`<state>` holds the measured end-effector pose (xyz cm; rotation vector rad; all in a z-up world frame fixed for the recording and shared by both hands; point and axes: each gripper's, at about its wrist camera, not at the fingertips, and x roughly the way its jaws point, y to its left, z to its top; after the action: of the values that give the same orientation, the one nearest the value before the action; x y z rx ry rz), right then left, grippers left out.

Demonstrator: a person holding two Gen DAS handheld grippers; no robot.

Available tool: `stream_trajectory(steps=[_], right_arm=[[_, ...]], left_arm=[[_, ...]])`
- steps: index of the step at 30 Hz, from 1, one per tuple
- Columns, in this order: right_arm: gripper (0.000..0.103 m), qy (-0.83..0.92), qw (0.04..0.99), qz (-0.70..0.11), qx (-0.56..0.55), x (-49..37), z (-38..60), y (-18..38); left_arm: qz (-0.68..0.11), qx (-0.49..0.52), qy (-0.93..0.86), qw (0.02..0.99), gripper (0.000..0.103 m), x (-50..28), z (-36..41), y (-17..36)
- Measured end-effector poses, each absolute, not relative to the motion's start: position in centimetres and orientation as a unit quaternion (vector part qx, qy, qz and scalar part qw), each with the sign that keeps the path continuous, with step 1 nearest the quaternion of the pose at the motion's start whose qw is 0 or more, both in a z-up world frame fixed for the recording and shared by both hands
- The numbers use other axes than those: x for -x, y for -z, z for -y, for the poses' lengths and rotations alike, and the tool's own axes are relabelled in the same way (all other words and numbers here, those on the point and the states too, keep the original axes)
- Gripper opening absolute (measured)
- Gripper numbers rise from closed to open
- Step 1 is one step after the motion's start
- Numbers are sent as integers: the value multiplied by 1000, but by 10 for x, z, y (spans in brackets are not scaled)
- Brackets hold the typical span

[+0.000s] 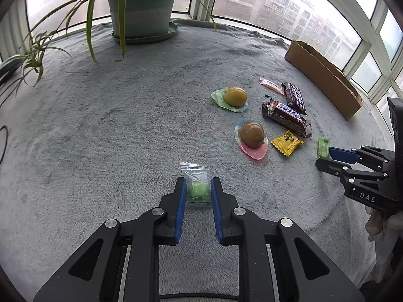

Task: Organize snacks
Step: 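Grasp the small green bag with the left tool while the right tool grasps the green mint pack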

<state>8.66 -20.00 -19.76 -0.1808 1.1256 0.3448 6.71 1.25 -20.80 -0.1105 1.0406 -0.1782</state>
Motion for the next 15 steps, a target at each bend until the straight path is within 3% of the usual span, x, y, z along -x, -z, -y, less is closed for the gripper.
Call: stream_trajectory(steps=[3,15], right_arm=[[11,-162,830,-528,75,-88,207,196],[7,-167,836,-522,15,-91,227,189]], left_arm=[[-495,55,84,863,18,-66,-13,208],[-495,67,84,862,18,-66,-17,208]])
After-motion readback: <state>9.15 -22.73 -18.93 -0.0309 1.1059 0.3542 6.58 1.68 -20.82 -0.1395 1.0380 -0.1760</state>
